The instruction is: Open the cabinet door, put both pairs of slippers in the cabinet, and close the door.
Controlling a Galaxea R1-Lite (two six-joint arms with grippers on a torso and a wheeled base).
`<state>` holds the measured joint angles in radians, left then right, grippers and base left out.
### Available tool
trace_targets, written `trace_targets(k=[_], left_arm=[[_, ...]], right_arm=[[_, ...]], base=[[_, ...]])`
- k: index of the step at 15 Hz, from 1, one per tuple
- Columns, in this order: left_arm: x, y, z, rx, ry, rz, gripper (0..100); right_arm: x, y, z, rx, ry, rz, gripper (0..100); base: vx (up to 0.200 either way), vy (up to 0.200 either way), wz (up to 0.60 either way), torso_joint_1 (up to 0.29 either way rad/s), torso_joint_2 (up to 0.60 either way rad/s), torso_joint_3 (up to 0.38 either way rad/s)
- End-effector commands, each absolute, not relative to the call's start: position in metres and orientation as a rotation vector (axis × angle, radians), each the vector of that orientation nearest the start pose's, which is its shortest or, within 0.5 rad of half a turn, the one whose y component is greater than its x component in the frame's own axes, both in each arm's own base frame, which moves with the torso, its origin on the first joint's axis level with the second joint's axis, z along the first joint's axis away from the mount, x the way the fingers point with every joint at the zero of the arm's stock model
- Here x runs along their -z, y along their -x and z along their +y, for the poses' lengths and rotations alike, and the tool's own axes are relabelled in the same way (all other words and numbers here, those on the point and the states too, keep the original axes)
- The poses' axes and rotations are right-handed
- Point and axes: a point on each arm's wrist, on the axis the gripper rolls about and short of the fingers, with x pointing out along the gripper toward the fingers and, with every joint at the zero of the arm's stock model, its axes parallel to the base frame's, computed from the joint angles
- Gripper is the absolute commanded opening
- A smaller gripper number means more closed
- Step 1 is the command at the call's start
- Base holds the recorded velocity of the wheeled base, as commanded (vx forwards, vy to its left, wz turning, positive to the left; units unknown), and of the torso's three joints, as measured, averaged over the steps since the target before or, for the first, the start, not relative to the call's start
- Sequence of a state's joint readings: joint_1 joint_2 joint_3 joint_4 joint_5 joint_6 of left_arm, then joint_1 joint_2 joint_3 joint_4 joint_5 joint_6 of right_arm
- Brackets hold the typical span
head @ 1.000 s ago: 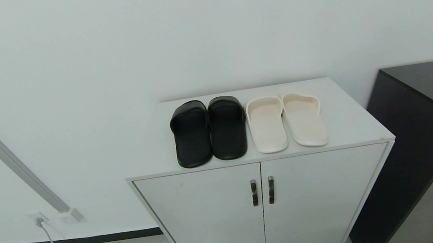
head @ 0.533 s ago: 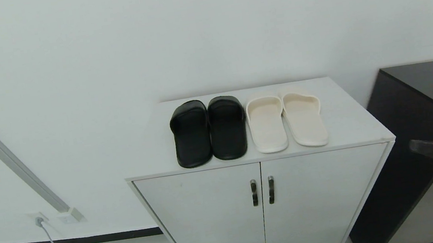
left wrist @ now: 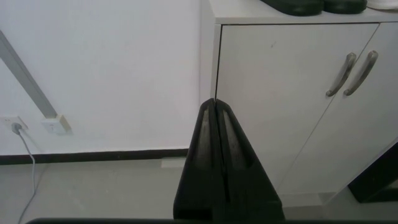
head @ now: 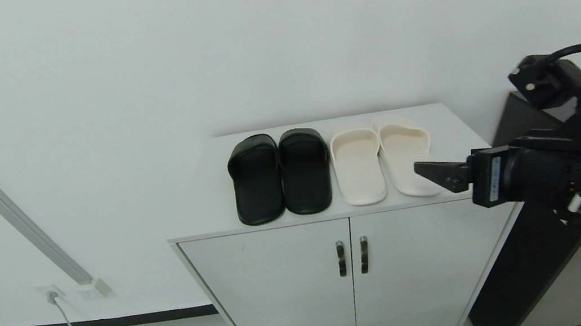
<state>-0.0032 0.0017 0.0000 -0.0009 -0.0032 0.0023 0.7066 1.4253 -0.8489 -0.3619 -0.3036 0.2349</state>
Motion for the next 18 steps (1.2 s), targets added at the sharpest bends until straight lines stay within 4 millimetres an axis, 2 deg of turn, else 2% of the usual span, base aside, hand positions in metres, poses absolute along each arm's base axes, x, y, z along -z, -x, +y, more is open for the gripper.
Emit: trace_targets(k=[1, 4, 5, 8, 11, 18], left_arm=[[-0.076, 0.023, 0.0, 0.006, -0.002, 0.0, 0], [-0.076, 0.023, 0.0, 0.008, -0.003, 0.0, 0], [-0.076, 0.023, 0.0, 0.008, -0.002, 0.002, 0], [-0.076, 0.023, 0.0, 0.008, -0.003, 0.0, 0], [-0.076, 0.023, 0.0, 0.008, -0.003, 0.0, 0], [-0.076, 0.023, 0.0, 0.008, -0.003, 0.0, 0]], right_arm=[[-0.233, -0.221, 0.189, -0.33, -0.095, 0.262, 100], [-0.233, -0.253, 0.214, -0.195, -0.09, 0.222, 100], [-0.229, -0.269, 0.226, -0.121, -0.074, 0.206, 100], [-0.223, -0.293, 0.241, -0.09, -0.058, 0.188, 100], [-0.216, -0.31, 0.245, -0.067, -0.05, 0.192, 100], [-0.207, -0.347, 0.238, -0.011, -0.051, 0.182, 100]], base=[[0.0, 0.0, 0.0, 0.0, 0.0, 0.0], [0.0, 0.0, 0.0, 0.0, 0.0, 0.0], [0.0, 0.0, 0.0, 0.0, 0.0, 0.0], [0.0, 0.0, 0.0, 0.0, 0.0, 0.0], [0.0, 0.0, 0.0, 0.0, 0.0, 0.0], [0.0, 0.0, 0.0, 0.0, 0.0, 0.0]])
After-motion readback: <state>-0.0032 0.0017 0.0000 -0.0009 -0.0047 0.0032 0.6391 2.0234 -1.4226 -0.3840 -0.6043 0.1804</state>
